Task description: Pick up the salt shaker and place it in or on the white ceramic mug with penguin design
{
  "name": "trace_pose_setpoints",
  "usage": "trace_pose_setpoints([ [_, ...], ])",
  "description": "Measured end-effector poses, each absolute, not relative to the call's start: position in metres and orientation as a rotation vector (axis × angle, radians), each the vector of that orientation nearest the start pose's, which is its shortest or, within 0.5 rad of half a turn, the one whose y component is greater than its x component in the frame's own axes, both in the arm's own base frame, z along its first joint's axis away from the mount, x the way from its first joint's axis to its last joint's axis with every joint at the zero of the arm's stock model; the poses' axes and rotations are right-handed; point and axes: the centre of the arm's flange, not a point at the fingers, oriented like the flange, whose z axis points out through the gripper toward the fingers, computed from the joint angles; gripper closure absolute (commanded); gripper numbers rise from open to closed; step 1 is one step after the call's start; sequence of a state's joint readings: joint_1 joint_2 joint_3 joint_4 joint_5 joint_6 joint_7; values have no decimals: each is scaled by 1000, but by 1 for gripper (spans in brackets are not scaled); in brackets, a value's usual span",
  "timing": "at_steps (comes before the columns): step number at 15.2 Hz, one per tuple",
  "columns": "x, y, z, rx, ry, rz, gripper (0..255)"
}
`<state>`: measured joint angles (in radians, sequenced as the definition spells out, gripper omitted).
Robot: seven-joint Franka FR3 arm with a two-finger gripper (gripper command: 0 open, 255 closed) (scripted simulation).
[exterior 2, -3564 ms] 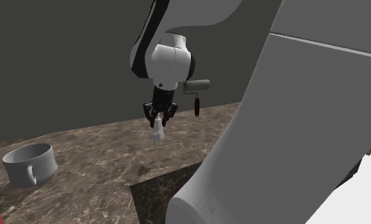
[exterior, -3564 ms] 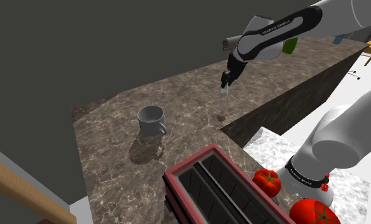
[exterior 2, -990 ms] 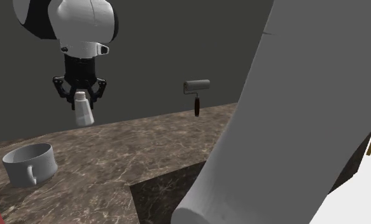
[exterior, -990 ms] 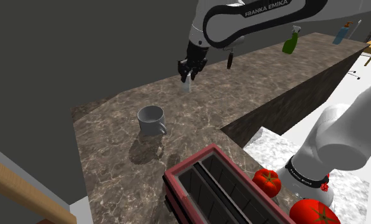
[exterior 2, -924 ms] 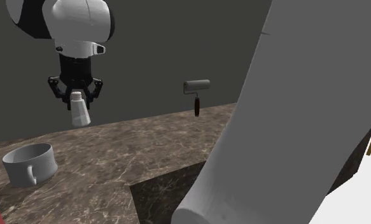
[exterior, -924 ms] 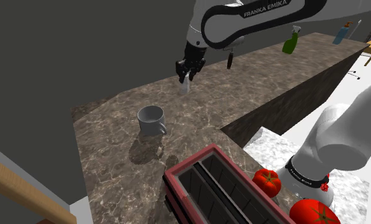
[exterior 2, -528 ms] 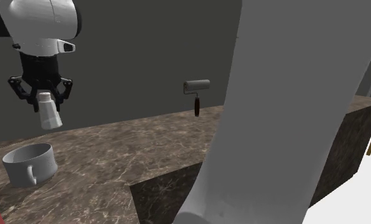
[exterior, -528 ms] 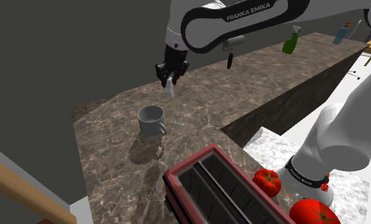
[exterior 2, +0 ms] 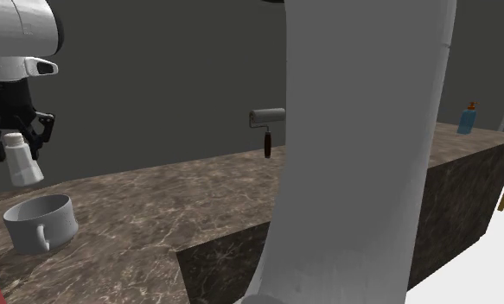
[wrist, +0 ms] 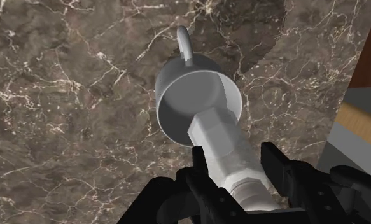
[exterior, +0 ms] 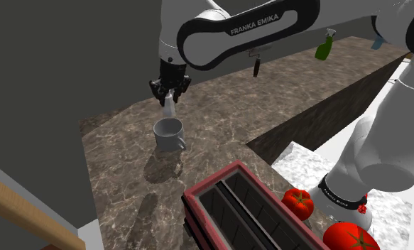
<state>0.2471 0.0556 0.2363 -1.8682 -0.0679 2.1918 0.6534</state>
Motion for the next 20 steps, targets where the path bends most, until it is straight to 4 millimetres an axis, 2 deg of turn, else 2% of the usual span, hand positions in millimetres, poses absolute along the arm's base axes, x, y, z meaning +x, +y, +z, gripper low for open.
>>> trace_pose_setpoints([
  [13, 537, 277, 442, -3005, 212, -383, 255],
  [20, 536, 277, 436, -3005, 212, -383, 255],
])
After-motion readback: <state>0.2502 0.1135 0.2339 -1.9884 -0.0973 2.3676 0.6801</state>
